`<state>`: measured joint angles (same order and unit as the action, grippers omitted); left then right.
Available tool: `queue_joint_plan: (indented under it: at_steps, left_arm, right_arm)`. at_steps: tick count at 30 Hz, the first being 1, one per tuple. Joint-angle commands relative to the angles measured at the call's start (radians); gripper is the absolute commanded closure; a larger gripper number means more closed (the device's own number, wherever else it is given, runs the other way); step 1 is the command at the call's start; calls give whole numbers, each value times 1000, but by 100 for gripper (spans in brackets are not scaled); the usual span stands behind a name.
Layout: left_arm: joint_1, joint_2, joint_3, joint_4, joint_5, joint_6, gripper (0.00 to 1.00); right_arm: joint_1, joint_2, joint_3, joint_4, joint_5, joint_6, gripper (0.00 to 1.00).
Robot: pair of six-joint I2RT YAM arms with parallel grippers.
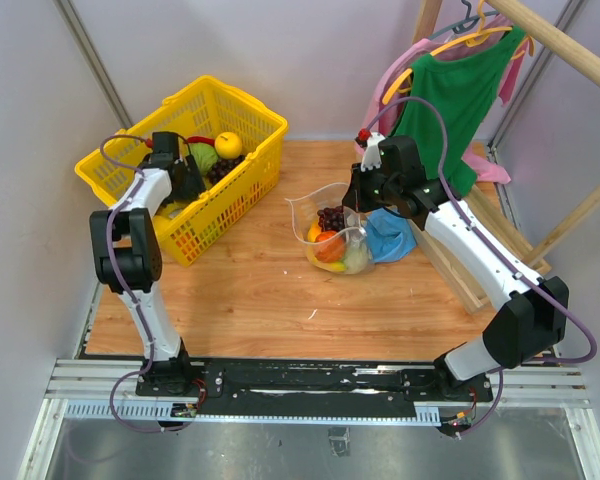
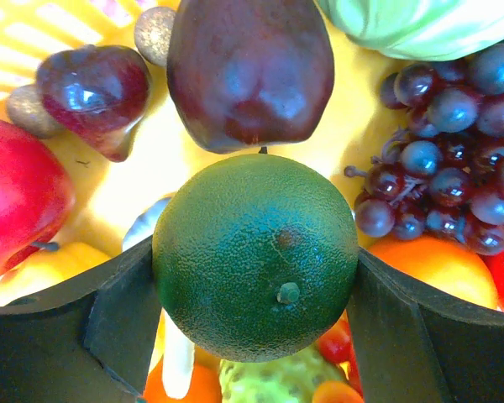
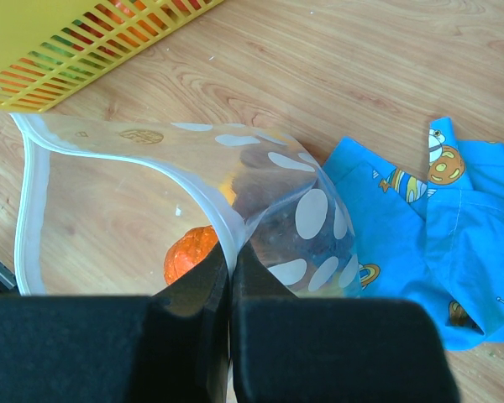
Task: Place the food in the zip-top bag and seal the zipper
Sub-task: Pick up the fake fruit from the bin.
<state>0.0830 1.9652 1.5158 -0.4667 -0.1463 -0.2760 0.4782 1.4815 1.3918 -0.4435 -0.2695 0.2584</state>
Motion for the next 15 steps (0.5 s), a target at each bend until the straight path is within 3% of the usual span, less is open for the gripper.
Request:
queue_joint_plan:
  at_steps: [1,15]
  left_arm:
    - [6,-100,-14,14,-24,32,71]
    - [-50,-355,16,-39,77,107,77]
  right_arm:
    - [1,-11,-10,27,-14,-2,100]
    - [2,-16,-8,32,-25,6,99]
